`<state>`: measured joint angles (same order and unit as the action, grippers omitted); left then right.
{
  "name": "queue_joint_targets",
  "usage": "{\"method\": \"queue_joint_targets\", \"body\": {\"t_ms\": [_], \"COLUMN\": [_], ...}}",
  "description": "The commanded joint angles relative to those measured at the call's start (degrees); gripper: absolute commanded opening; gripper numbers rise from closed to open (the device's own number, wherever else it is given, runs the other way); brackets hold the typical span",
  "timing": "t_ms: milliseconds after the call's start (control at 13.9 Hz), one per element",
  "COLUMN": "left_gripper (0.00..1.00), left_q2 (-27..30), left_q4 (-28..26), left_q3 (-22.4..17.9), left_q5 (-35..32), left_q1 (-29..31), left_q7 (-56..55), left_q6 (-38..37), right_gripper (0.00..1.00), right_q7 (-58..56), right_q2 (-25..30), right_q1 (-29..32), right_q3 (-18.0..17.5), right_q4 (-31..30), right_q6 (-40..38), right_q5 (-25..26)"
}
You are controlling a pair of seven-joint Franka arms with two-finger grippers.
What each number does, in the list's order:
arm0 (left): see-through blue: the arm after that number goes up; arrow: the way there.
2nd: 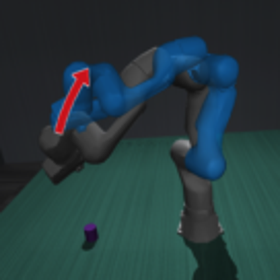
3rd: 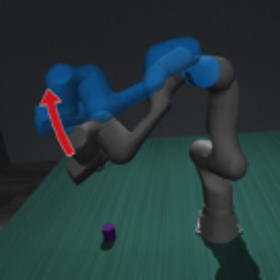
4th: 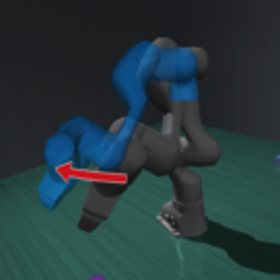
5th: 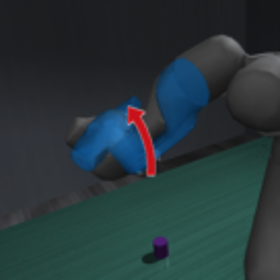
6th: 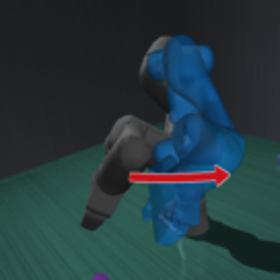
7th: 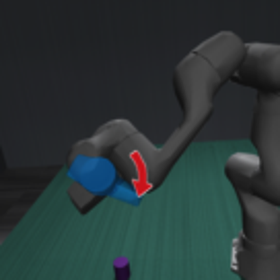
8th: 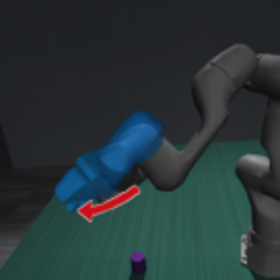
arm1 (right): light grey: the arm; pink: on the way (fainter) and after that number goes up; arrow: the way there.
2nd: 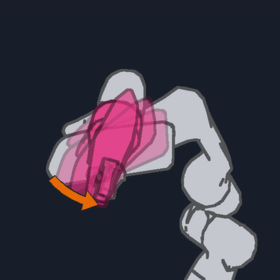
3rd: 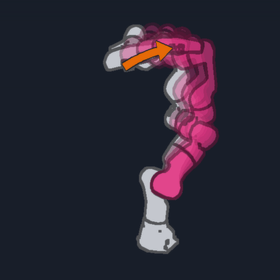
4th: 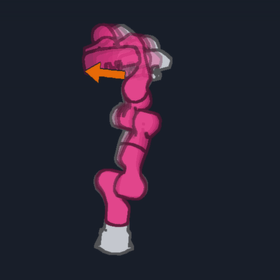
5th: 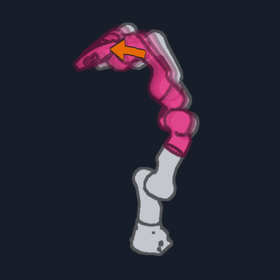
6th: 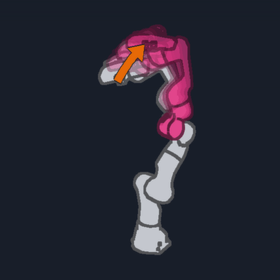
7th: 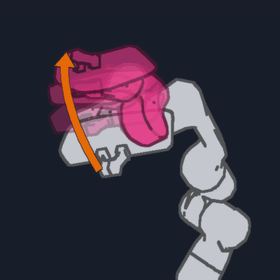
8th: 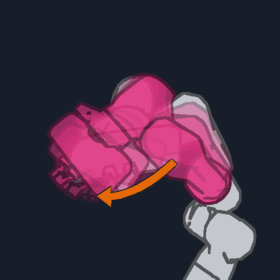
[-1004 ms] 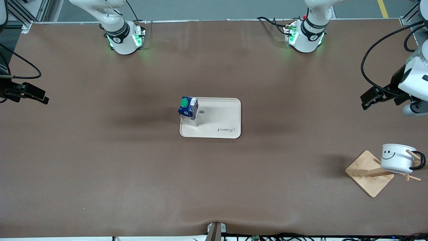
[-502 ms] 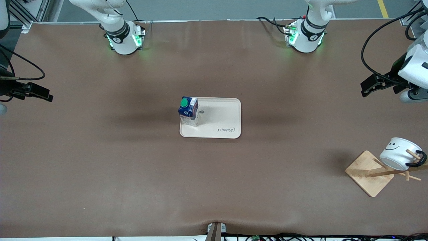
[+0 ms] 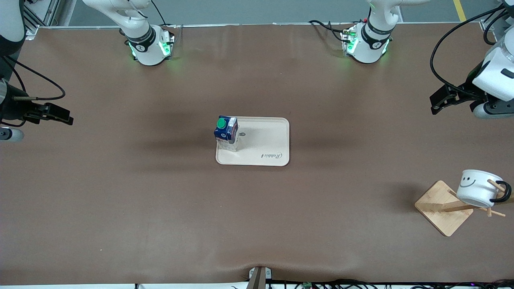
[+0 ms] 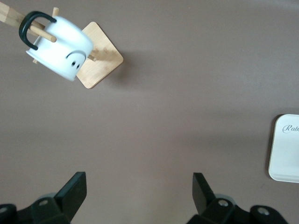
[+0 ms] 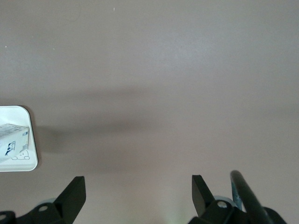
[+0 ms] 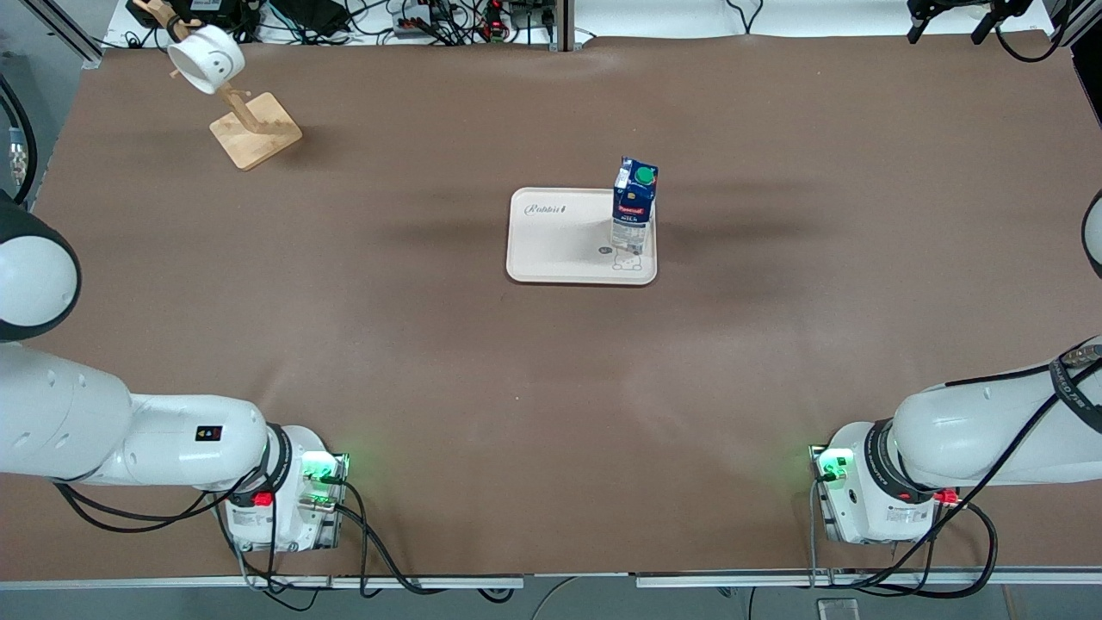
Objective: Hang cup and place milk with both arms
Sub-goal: 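Raise the left gripper away while the right gripper reaches out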
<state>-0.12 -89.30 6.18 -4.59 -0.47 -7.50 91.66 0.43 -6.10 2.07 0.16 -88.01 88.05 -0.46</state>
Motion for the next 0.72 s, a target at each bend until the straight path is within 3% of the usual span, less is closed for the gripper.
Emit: {"method": "queue_joint_targets", "body": {"t_ms": [0, 143, 358, 645], "left_gripper": [1.00, 1.00, 1.00, 1.00], "left_q2": [1.09, 1.00, 0.74, 0.65], "left_q4": [-0.44, -0.44, -0.35, -0.79], "left_q3": [-0.11, -0.03, -0.03, -0.03], "left_q5": [1.08, 1.08, 1.08, 1.08], "left_q1": [-0.40, -0.40, -0.40, -0.32], "left_q7": [1.26, 1.34, 1.34, 1.34], "left_q6": [0.63, 0.63, 0.63, 0.63], "right_gripper": [1.00, 1.00, 1.00, 1.00], "right_q7": [-0.17, 0.09, 0.79, 7.47], "right_q2": [-2.33, -6.09, -6.30, -6.56], "right_q1": [-1.27, -4.34, -7.41, -9.70], "right_q3": [-0.07, -0.07, -0.77, -0.77], "right_q4": [1.08, 0.82, 1.17, 0.82], "right_q6": [0.55, 0.11, -1.30, -0.51], "right_q5": [-0.06, 0.02, -1.46, -9.28]}}
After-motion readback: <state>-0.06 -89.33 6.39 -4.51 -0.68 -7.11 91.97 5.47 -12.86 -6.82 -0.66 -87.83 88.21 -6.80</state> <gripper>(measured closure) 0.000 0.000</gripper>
